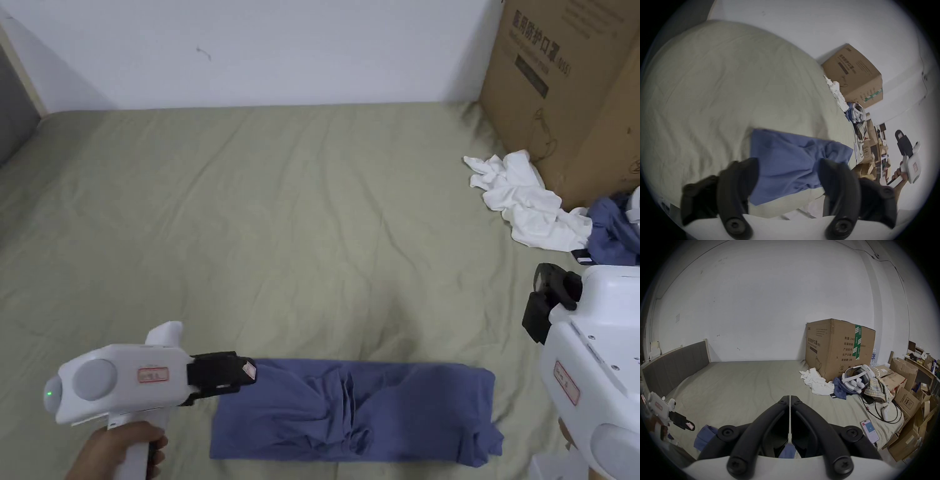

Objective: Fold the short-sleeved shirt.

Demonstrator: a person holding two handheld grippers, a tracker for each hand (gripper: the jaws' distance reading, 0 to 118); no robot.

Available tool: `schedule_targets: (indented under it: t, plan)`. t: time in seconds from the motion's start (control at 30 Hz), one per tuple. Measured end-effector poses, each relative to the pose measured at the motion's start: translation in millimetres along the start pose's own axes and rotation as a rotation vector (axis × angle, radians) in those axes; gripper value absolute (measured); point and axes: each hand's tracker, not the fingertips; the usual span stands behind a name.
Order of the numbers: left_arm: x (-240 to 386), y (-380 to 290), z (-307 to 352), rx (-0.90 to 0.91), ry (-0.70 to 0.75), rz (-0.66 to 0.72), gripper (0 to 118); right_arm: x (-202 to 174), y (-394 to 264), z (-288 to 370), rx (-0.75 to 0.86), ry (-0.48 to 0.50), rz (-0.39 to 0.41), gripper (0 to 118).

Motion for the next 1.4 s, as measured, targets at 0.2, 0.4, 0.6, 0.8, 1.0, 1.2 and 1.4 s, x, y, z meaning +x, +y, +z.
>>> schedule_targets:
  t: [0.2, 0.4, 0.6, 0.8, 1.0, 1.2, 1.4]
  plan:
    - [-42, -3, -10, -0.029, -0.035, 0.114, 104, -7, -4, -4, -0.019, 0.010, 0.017, 4]
    - [-51, -12, -37, -0.034, -0.076, 0.092, 105, -6, -7, -6, -0.042, -0.002, 0.032, 4]
    - [-45, -13, -59, -0.084, -0.101, 0.108, 93, 1, -8, -7, -0.049, -0.026, 0.039, 4]
    - [-33, -17, -72, -0.101, -0.050, 0.059, 27, 7, -11, -7, -0.056, -0.036, 0.025, 4]
    - [-9, -18, -51, -0.050, 0.007, -0.054, 22, 9, -9, -7, -0.052, -0.038, 0.025, 4]
    - [-9, -10, -19, -0.027, 0.011, -0.047, 21, 5, -4, -8, -0.033, -0.025, 0.013, 4]
    - [-37, 0, 27, 0.001, 0.119, -0.039, 21, -1, -3, -7, -0.020, 0.002, 0.003, 4]
